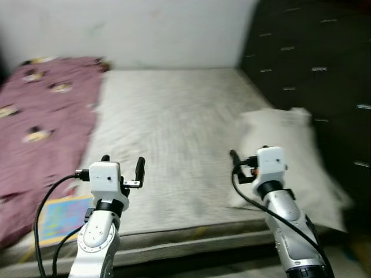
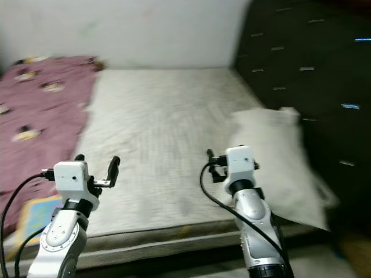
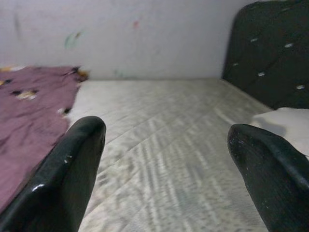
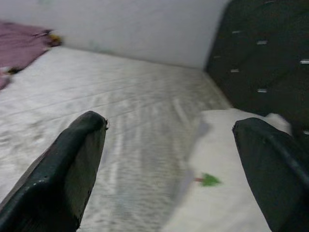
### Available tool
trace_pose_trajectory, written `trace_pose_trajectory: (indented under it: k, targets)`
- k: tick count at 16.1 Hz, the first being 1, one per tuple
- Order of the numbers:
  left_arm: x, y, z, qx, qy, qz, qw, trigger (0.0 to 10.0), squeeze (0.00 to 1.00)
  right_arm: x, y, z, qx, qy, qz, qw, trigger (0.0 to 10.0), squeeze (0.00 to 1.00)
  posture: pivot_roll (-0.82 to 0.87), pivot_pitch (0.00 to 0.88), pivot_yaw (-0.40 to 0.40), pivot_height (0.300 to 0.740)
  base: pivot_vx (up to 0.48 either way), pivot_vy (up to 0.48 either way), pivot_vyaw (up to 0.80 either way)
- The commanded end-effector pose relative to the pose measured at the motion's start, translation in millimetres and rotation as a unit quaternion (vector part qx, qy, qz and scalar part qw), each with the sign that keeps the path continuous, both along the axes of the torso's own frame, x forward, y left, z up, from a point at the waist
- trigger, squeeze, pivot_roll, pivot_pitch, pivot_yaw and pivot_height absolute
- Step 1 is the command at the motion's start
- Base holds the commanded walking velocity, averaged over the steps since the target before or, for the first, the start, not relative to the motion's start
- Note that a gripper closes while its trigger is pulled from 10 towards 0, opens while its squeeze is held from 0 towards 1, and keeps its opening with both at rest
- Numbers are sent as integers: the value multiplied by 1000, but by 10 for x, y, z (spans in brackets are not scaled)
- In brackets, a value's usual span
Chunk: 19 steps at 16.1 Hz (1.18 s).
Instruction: Clean up the room
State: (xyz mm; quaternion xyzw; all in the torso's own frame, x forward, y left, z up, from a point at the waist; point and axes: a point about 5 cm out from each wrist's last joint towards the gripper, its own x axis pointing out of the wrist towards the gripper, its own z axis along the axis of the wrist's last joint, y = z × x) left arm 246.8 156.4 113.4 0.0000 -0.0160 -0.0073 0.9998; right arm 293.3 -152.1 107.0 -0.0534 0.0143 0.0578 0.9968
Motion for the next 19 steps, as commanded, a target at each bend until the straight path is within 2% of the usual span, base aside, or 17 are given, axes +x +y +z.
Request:
trace_pose_trajectory:
  k: [1,5,11,19]
  targets:
    - [4,41,17,8,-4,6,1000,10000,0,16,90,26,4,-6,14,1000,10000,0,-40,0,-38,740,0,-322,0]
    - [8,22,21,9,-7,8,1000,10000,0,23,94,24,3,-6,16,1000,10000,0,-41,0,-37,740,0,-301,0]
    - [-1,-5,40,7,-19,-13,1000,10000,0,15,112,32,-5,-11,21,1000,10000,0,-45,0,-35,740,0,0,0]
    - [-3,-33,39,3,-21,-27,999,10000,0,17,121,31,-6,-12,25,1000,10000,0,-46,0,-36,740,344,0,61]
